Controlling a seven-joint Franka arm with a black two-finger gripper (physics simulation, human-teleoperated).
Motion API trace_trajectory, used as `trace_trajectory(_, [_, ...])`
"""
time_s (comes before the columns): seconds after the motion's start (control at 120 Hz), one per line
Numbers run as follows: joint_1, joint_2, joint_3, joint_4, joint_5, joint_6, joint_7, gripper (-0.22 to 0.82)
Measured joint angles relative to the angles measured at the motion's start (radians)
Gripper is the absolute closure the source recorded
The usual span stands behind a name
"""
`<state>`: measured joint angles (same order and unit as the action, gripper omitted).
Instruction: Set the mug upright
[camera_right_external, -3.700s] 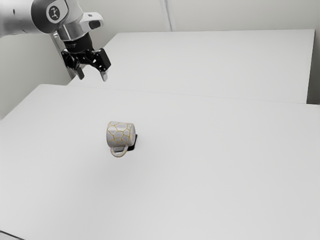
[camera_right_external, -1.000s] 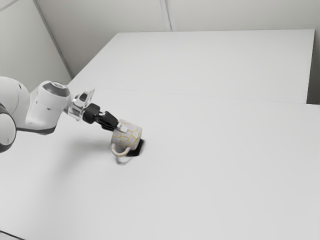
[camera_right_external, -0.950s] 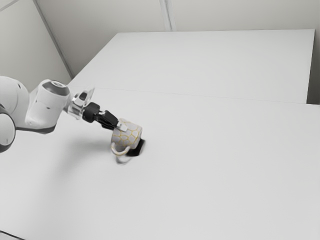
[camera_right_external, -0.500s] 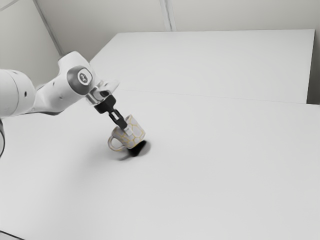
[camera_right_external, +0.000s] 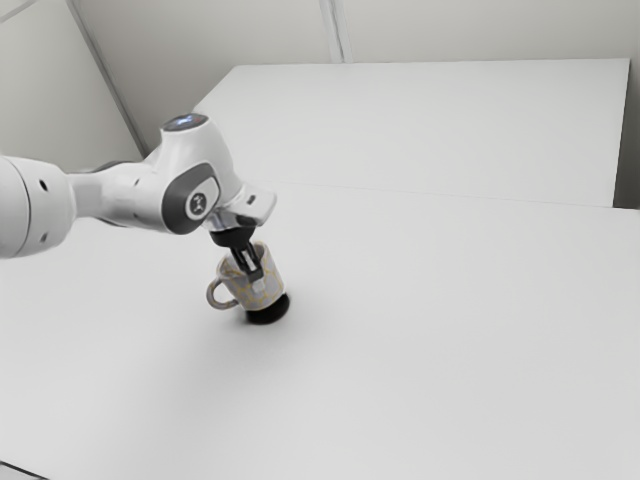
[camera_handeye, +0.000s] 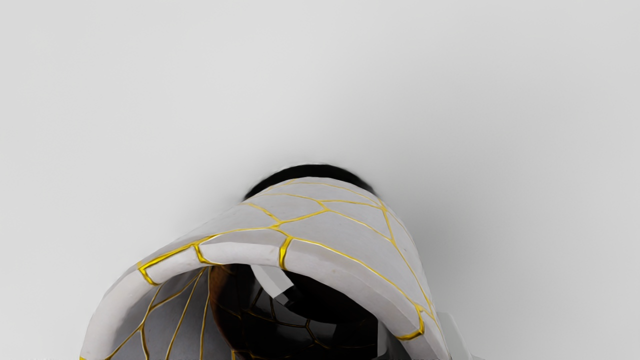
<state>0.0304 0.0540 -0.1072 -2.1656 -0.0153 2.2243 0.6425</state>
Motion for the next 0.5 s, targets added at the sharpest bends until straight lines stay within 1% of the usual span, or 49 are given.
trace_trajectory(0.242, [-0.001, -0.059, -0.032, -0.081, 0.024, 0.034, -0.151, 0.79])
trace_trajectory(0.433, [-0.023, -0.055, -0.039, -0.103, 0.05, 0.049, -0.245, 0.78])
trace_trajectory(0.442, [-0.024, -0.053, -0.04, -0.103, 0.051, 0.05, -0.249, 0.78])
trace_trajectory(0.5, [-0.03, -0.05, -0.042, -0.103, 0.047, 0.052, -0.267, 0.65])
